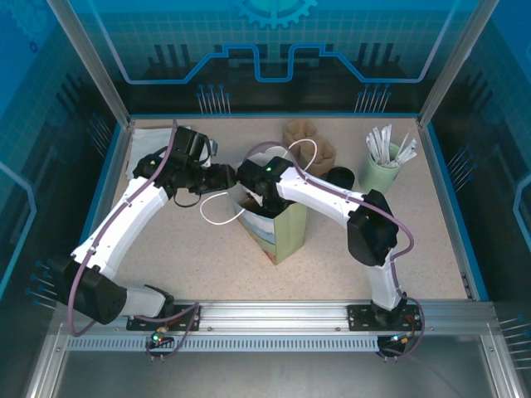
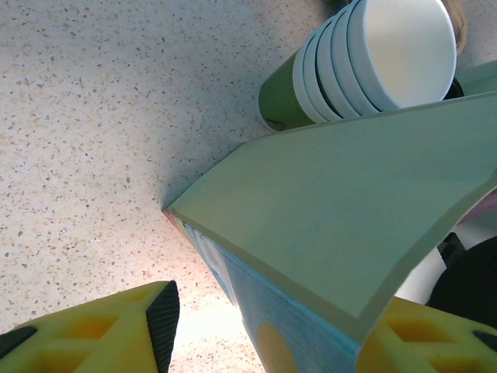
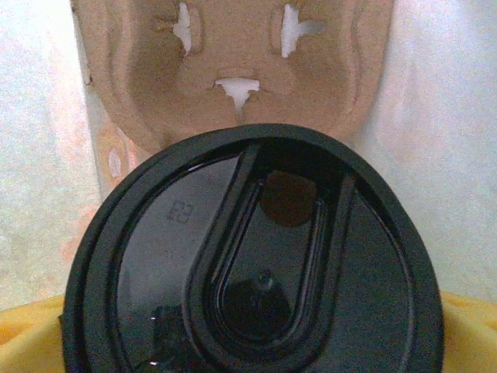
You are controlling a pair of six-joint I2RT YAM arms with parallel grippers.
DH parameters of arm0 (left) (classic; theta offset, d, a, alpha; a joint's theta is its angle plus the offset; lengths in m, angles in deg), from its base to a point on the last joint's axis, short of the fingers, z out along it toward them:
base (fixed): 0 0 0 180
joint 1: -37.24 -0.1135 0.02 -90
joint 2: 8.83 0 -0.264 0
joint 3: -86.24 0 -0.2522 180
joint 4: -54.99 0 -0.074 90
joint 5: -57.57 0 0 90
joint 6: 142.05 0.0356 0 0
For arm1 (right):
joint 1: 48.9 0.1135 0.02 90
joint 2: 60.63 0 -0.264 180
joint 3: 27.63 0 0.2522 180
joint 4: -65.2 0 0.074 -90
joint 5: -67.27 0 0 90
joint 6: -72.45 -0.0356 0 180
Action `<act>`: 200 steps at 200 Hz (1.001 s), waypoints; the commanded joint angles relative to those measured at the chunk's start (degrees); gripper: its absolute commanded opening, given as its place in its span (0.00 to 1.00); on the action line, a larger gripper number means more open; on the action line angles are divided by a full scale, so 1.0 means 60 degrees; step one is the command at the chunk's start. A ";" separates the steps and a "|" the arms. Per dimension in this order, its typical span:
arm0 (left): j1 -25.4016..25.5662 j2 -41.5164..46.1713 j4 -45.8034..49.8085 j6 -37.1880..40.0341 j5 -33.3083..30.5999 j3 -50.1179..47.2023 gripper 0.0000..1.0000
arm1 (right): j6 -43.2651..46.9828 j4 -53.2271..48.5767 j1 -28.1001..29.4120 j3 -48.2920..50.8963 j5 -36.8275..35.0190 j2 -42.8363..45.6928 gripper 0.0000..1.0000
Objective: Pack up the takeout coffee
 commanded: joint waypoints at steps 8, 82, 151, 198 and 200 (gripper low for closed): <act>0.0000 -0.0053 -0.0015 0.0009 0.0118 0.0127 0.56 | 0.0121 0.0188 -0.0053 0.0334 0.0051 -0.0339 0.94; -0.0002 -0.0114 0.0059 0.0067 0.0090 0.0246 0.56 | 0.0095 0.0354 -0.0053 0.0360 0.0245 0.0322 0.68; -0.0002 -0.0123 0.0095 0.0100 0.0082 0.0308 0.57 | 0.0036 0.0540 -0.0054 0.0183 0.0346 0.1394 0.64; -0.0008 -0.0155 0.0118 0.0089 0.0088 0.0346 0.57 | -0.0012 0.0735 -0.0084 -0.0129 0.0394 0.2160 0.62; -0.0005 -0.0177 0.0119 0.0094 0.0089 0.0348 0.57 | -0.0009 0.0735 -0.0094 -0.0155 0.0395 0.2177 0.62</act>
